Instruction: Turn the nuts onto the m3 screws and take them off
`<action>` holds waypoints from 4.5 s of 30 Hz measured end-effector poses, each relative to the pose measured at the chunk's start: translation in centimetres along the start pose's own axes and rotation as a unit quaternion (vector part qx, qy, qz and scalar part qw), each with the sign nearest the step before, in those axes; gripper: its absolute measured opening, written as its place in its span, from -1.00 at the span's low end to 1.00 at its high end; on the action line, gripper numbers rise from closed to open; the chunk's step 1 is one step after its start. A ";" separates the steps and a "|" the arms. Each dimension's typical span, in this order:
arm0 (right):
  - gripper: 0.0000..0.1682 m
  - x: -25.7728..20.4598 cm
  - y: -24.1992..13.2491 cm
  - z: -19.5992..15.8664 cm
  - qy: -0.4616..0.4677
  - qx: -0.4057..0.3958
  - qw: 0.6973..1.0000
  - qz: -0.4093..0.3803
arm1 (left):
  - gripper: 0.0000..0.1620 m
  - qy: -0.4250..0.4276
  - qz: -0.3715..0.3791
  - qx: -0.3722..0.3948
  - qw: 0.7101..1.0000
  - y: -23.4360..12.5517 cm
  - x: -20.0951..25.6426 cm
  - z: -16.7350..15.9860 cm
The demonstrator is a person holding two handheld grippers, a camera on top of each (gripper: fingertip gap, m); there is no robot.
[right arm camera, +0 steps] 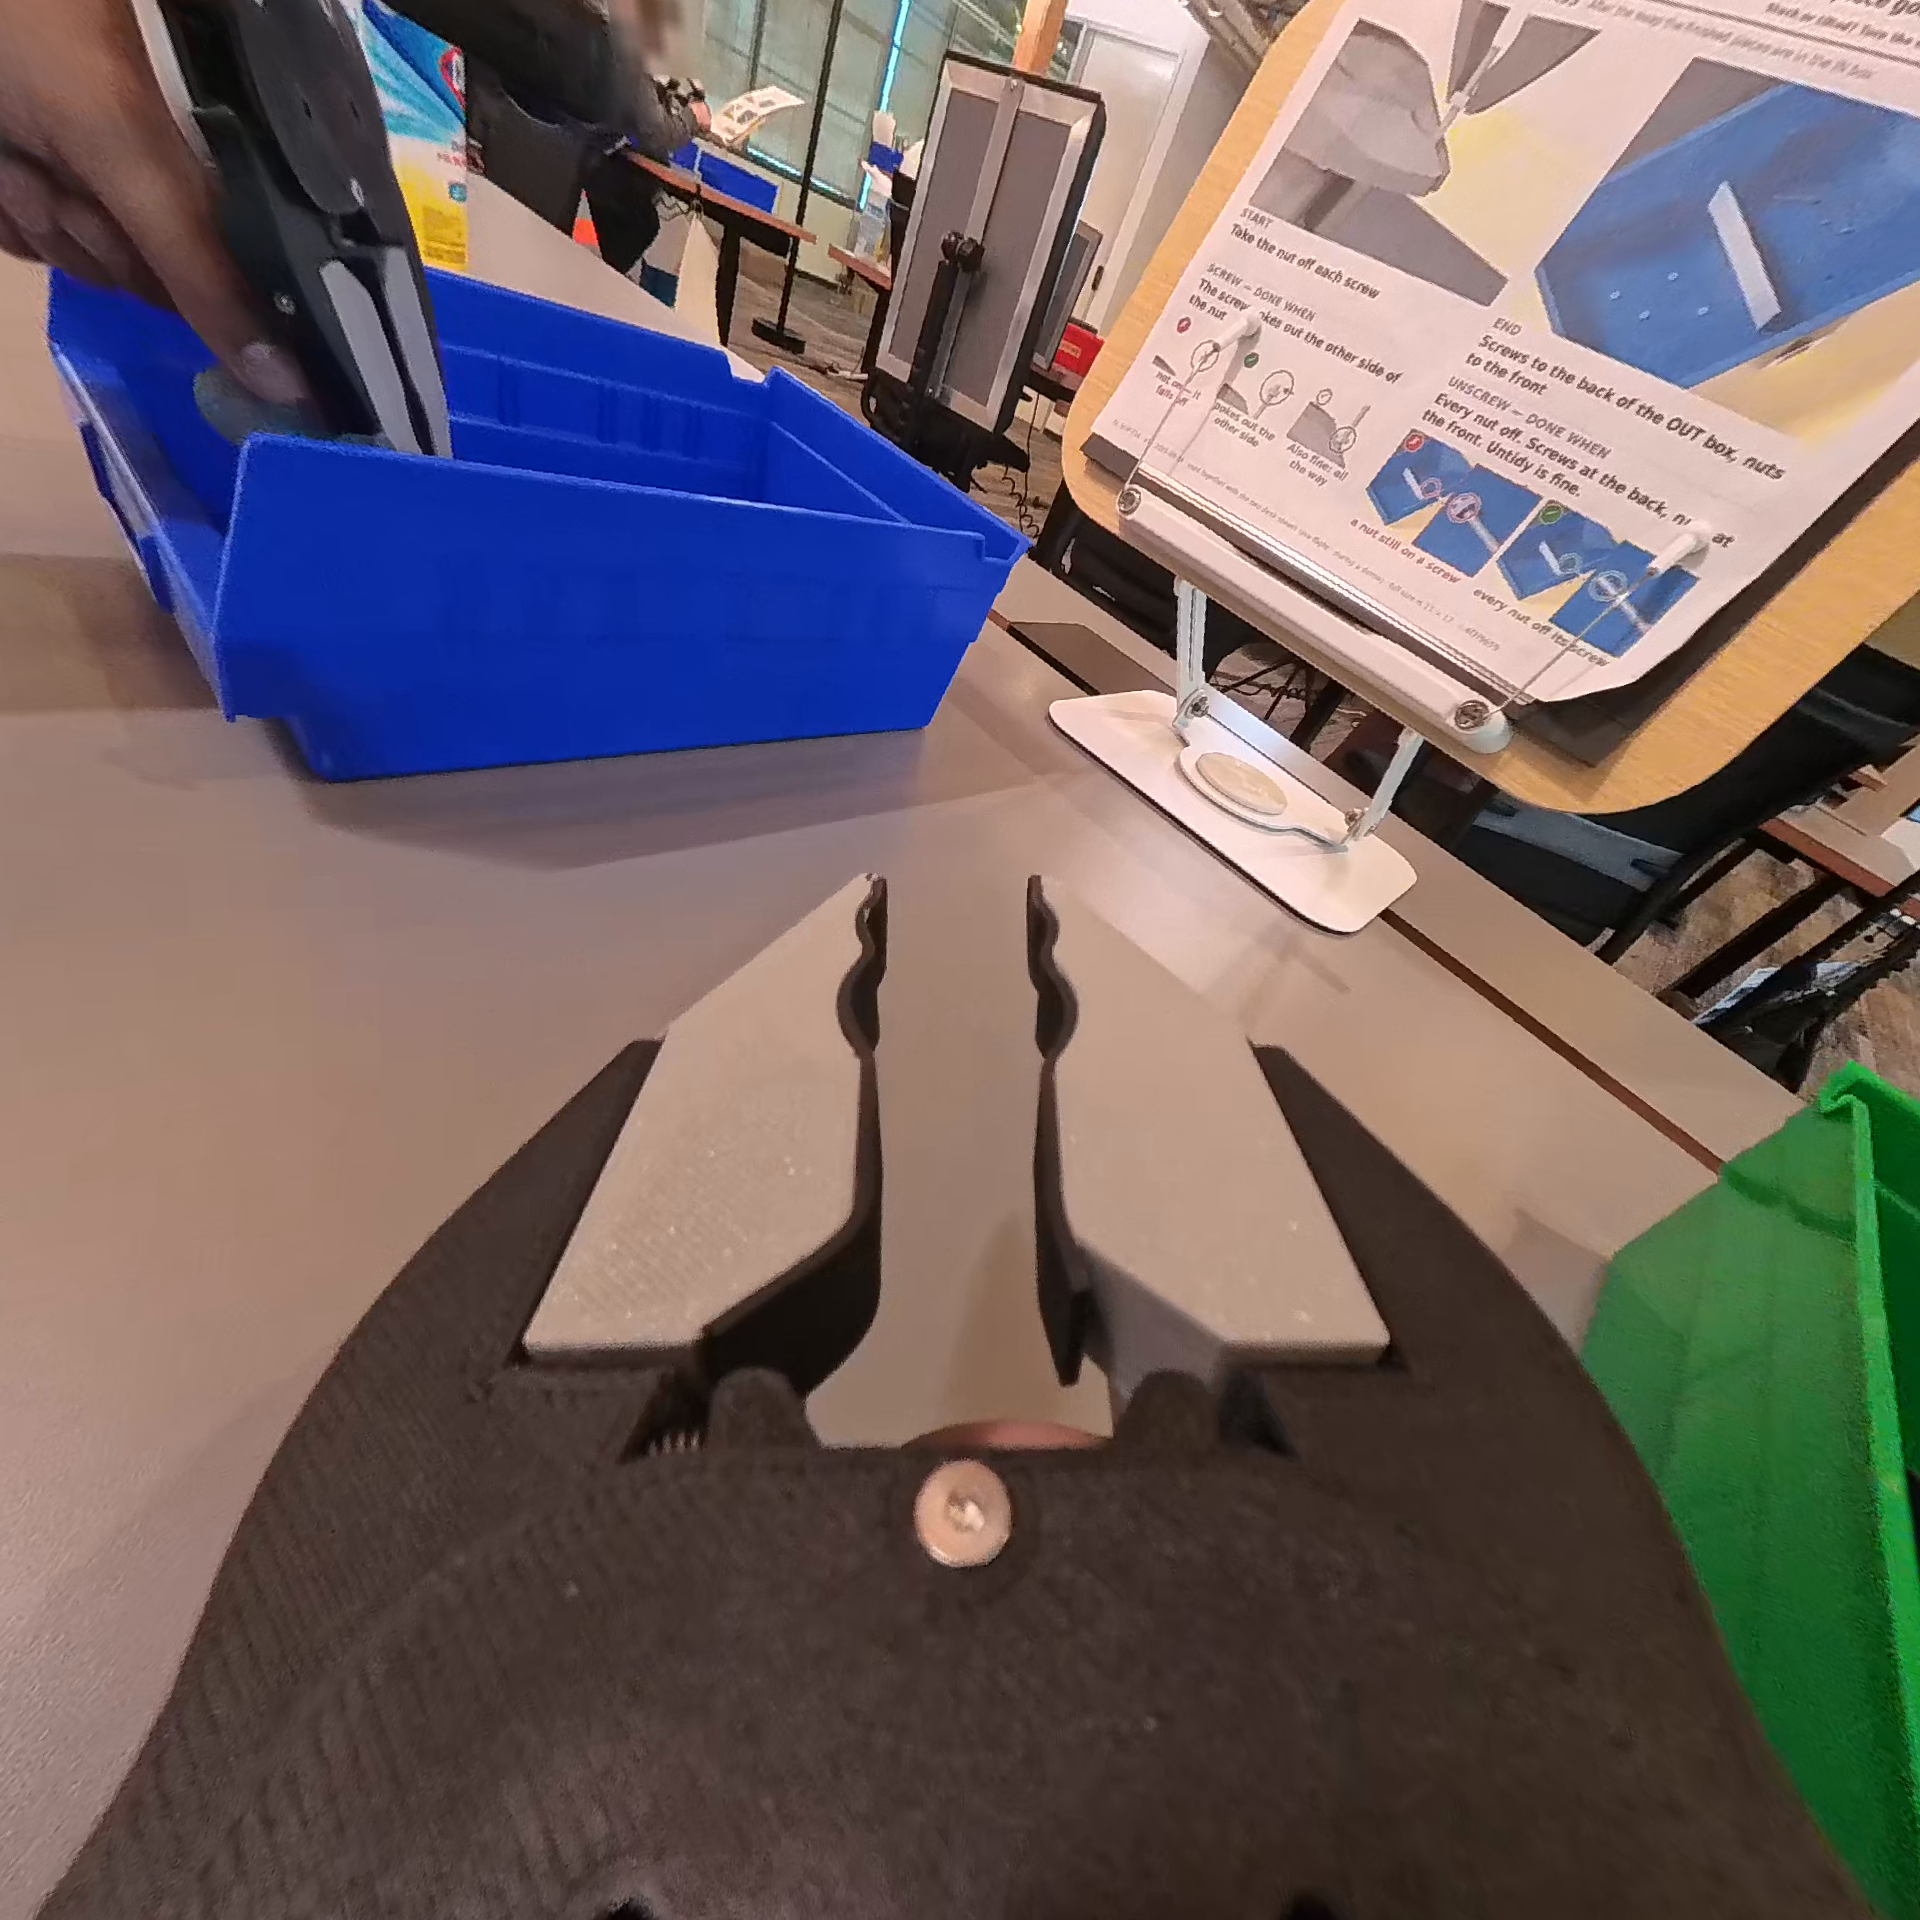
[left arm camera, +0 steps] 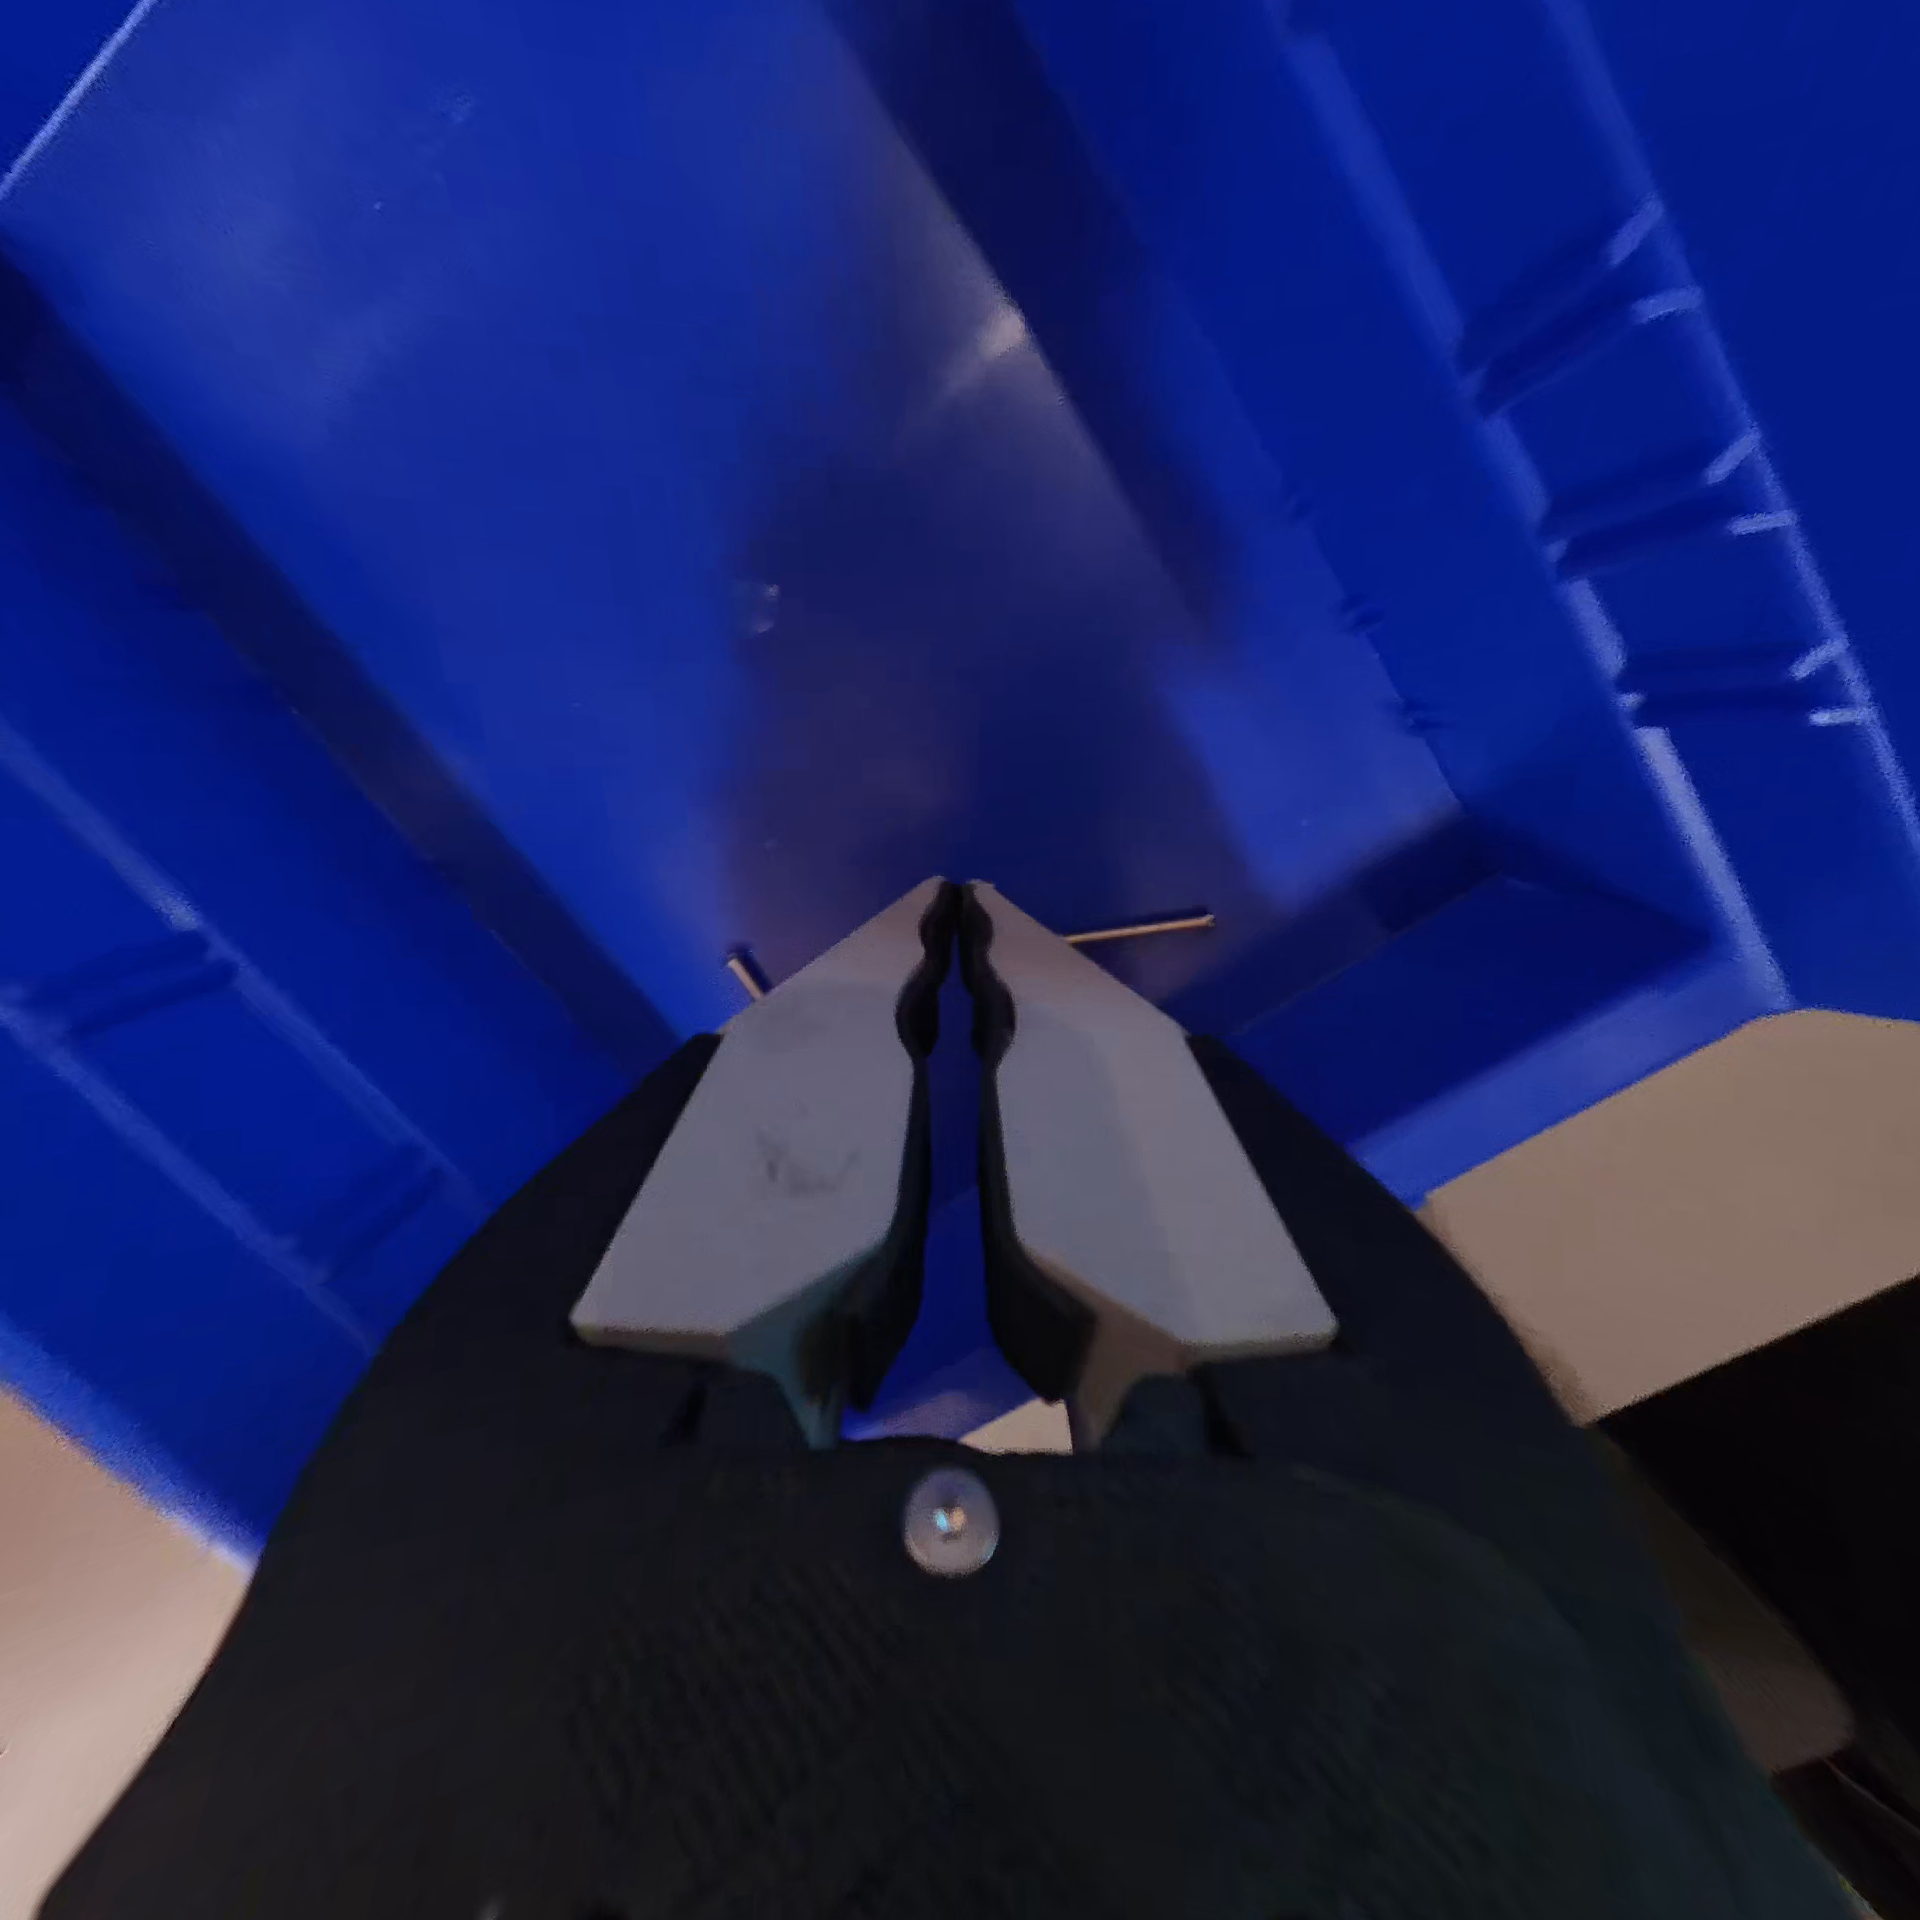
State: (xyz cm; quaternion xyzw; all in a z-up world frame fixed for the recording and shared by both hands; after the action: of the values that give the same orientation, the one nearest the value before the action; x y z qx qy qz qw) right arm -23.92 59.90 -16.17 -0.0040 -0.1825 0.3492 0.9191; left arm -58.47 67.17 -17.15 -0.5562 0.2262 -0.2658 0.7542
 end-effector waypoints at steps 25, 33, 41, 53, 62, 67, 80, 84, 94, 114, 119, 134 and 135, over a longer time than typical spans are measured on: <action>-0.72 -0.1 -0.1 0.1 -0.002 0.005 1.000 -0.001 | -0.98 -0.009 0.057 -0.095 0.994 1.2 -2.3 -1.3; -0.72 -0.2 0.0 0.1 -0.006 0.001 1.000 0.002 | -0.98 0.021 0.095 0.008 0.995 -2.3 -1.6 0.8; -0.67 -0.5 -0.7 1.1 0.055 0.064 0.993 0.082 | -0.99 0.074 0.013 0.334 0.940 -10.4 5.1 4.4; -0.69 1.5 -2.3 2.0 0.245 0.188 0.926 0.217 | -0.99 0.097 -0.228 0.673 0.697 -6.9 19.1 8.0; -0.77 2.1 -2.3 1.7 0.298 0.212 0.889 0.274 | -0.99 0.097 -0.299 0.697 0.645 -3.7 20.5 8.7; -0.73 1.3 -2.5 2.0 0.280 0.211 0.889 0.296 | -0.99 0.113 -0.283 0.706 0.640 -3.8 20.6 8.4; -0.79 1.7 -2.5 1.8 0.303 0.216 0.871 0.321 | -0.99 0.115 -0.283 0.704 0.640 -3.5 20.9 8.1; -0.79 1.2 -2.3 1.8 0.291 0.207 0.875 0.326 | -0.99 0.114 -0.296 0.703 0.636 -3.5 20.9 8.1; -0.98 1.9 -2.8 1.8 0.222 0.165 0.920 0.279 | -0.99 0.115 -0.283 0.693 0.653 -3.1 21.1 8.1; -0.98 3.8 -5.6 3.2 -0.172 -0.388 0.879 0.220 | -0.87 0.266 -0.185 0.554 0.767 0.9 25.4 8.9; -0.98 1.9 -4.5 4.0 -0.208 -0.410 0.855 0.241 | -0.87 0.272 -0.178 0.546 0.772 1.2 25.7 9.0; -0.98 0.3 -3.9 4.7 -0.224 -0.411 0.846 0.257 | -0.90 0.294 -0.151 0.520 0.788 2.0 26.3 9.1; -0.98 0.4 -3.9 4.6 -0.221 -0.412 0.846 0.256 | -0.90 0.293 -0.152 0.520 0.788 2.0 26.3 9.1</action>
State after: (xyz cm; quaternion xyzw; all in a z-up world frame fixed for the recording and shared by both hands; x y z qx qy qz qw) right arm -22.70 56.66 -11.20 -0.3519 -0.5000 0.4568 0.6462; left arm -32.53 57.02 -17.73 -0.0023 0.1767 -0.6047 0.7766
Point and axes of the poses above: each gripper's, where its closed fingertips meet, y out along the fingers, z out of its top, x = y × z across the jaws, the point moved 9 cm from there along -y, back along the fingers, and after that the axes turned 1 degree about y, right-handed, at the moved point
